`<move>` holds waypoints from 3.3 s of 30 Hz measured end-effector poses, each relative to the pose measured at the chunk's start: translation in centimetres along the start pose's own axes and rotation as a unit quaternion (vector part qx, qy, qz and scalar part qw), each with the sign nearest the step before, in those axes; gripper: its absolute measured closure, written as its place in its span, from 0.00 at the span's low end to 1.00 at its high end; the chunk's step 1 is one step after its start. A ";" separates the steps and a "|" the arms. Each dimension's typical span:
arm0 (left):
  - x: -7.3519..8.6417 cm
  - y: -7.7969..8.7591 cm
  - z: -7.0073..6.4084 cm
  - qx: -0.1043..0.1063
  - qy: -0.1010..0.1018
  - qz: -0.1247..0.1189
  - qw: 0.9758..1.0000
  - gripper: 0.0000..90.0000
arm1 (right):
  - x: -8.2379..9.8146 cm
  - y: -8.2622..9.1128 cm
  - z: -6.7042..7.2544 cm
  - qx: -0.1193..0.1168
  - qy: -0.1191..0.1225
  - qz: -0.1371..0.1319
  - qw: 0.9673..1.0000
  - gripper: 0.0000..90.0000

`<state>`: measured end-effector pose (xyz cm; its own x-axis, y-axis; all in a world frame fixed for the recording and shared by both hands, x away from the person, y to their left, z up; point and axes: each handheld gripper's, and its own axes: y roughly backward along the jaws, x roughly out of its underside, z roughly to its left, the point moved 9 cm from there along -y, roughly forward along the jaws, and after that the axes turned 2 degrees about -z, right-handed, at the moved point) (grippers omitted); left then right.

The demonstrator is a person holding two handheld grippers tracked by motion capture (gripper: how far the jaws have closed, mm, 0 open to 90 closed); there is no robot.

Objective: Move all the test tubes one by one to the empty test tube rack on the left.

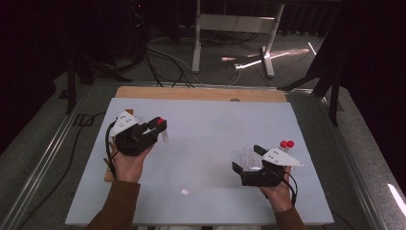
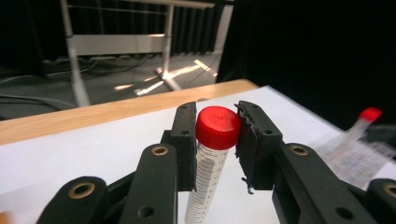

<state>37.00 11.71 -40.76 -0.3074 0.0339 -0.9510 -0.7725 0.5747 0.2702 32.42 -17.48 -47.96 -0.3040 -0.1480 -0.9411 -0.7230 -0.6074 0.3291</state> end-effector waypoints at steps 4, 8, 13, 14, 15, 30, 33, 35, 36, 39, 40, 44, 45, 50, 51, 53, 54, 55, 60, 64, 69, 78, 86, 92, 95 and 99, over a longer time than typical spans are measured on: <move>-0.2 1.2 1.8 -0.023 -0.001 -0.002 1.000 0.78 | 0.0 0.0 0.0 0.001 -0.001 -0.001 1.000 0.00; -0.3 2.4 3.6 -0.048 0.002 -0.005 0.999 0.78 | 0.0 0.1 0.0 0.001 -0.001 -0.001 1.000 0.00; -0.2 3.8 5.8 -0.089 0.002 -0.008 0.996 0.78 | -0.1 0.1 -0.1 0.002 -0.001 -0.002 1.000 0.00; -0.1 4.0 6.3 -0.097 0.002 -0.008 0.995 0.78 | -0.1 0.1 -0.1 0.002 -0.001 -0.003 1.000 0.00; -0.1 4.2 6.6 -0.103 0.002 -0.008 0.995 0.78 | -0.1 0.1 -0.1 0.002 -0.002 -0.003 1.000 0.00; 1.5 5.8 10.4 -0.162 0.025 -0.010 0.986 0.78 | -0.1 0.3 -0.2 0.001 -0.003 -0.006 1.000 0.00; 2.1 5.8 10.9 -0.169 0.029 -0.007 0.985 0.78 | -0.1 0.3 -0.2 0.001 -0.003 -0.006 1.000 0.00; 2.5 5.7 11.1 -0.171 0.030 -0.004 0.985 0.78 | -0.1 0.3 -0.2 0.001 -0.003 -0.006 1.000 0.00; 2.8 5.7 11.2 -0.172 0.032 -0.002 0.985 0.78 | -0.1 0.3 -0.2 0.001 -0.003 -0.006 1.000 0.00; 3.6 5.5 11.5 -0.175 0.036 0.003 0.984 0.78 | -0.1 0.3 -0.2 0.001 -0.003 -0.007 1.000 0.00; 3.8 5.5 11.6 -0.175 0.038 0.004 0.984 0.78 | -0.1 0.3 -0.2 0.001 -0.004 -0.007 1.000 0.00; 4.9 5.3 11.7 -0.178 0.041 0.015 0.983 0.78 | -0.1 0.3 -0.2 0.001 -0.004 -0.006 1.000 0.00; 5.1 5.2 11.7 -0.178 0.042 0.017 0.983 0.78 | -0.1 0.3 -0.2 0.000 -0.004 -0.006 1.000 0.00; 6.0 4.8 11.9 -0.181 0.046 0.031 0.982 0.78 | -0.1 0.3 -0.2 0.000 -0.004 -0.005 1.000 0.00; 6.2 4.7 12.0 -0.180 0.047 0.033 0.982 0.78 | -0.1 0.3 -0.2 0.000 -0.004 -0.005 1.000 0.00; 6.6 4.6 12.1 -0.180 0.050 0.040 0.982 0.78 | 0.0 0.3 -0.2 0.000 -0.004 -0.005 1.000 0.00; 6.8 4.5 12.1 -0.181 0.053 0.042 0.981 0.78 | 0.0 0.3 -0.2 0.000 -0.005 -0.005 1.000 0.00; 6.9 4.5 12.2 -0.181 0.054 0.044 0.981 0.78 | 0.0 0.3 -0.2 0.000 -0.005 -0.005 1.000 0.00; 7.4 4.3 12.4 -0.182 0.061 0.056 0.980 0.78 | 0.0 0.3 -0.2 0.000 -0.006 -0.004 1.000 0.00; 7.5 4.1 12.5 -0.181 0.064 0.060 0.980 0.78 | 0.0 0.3 -0.3 -0.001 -0.006 -0.005 1.000 0.00; 7.4 4.1 12.6 -0.181 0.068 0.059 0.979 0.76 | 0.0 0.3 -0.4 0.000 -0.007 -0.006 1.000 0.00; 7.2 4.6 12.1 -0.173 0.077 0.030 0.981 0.46 | -0.4 0.5 -0.6 0.003 -0.006 -0.012 1.000 0.00; 6.8 5.0 11.1 -0.169 0.077 0.014 0.983 0.16 | -1.1 0.9 -1.1 0.014 0.007 -0.021 1.000 0.00; 6.5 5.2 10.1 -0.146 0.077 -0.005 0.986 0.02 | -1.9 1.7 -2.3 0.029 0.006 -0.032 0.999 0.00; 6.4 5.2 9.6 -0.131 0.075 -0.015 0.988 0.01 | -2.2 2.3 -3.1 0.039 0.004 -0.038 0.999 0.00; 6.5 5.1 9.3 -0.125 0.073 -0.014 0.989 0.01 | -2.6 3.0 -4.2 0.050 -0.006 -0.047 0.998 0.00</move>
<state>36.28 22.49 -46.95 -0.3472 -0.1074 -0.9316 -0.8893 0.3530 0.2907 33.68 -22.19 -44.87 -0.2393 -0.0840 -0.9673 -0.8065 -0.5376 0.2462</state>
